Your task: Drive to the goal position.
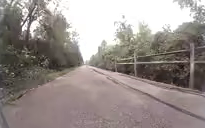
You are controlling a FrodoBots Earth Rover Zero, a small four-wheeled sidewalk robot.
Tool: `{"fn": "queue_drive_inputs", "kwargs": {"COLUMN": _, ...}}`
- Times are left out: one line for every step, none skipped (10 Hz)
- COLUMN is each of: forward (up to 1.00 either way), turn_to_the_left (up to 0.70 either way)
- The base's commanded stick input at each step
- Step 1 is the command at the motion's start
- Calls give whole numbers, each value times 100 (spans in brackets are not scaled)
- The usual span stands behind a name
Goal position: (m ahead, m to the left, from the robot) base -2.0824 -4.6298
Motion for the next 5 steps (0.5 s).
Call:
{"fn": "queue_drive_inputs", "kwargs": {"forward": 70, "turn_to_the_left": -34}}
{"fn": "queue_drive_inputs", "kwargs": {"forward": 70, "turn_to_the_left": -34}}
{"fn": "queue_drive_inputs", "kwargs": {"forward": 70, "turn_to_the_left": -34}}
{"fn": "queue_drive_inputs", "kwargs": {"forward": 70, "turn_to_the_left": -34}}
{"fn": "queue_drive_inputs", "kwargs": {"forward": 70, "turn_to_the_left": -34}}
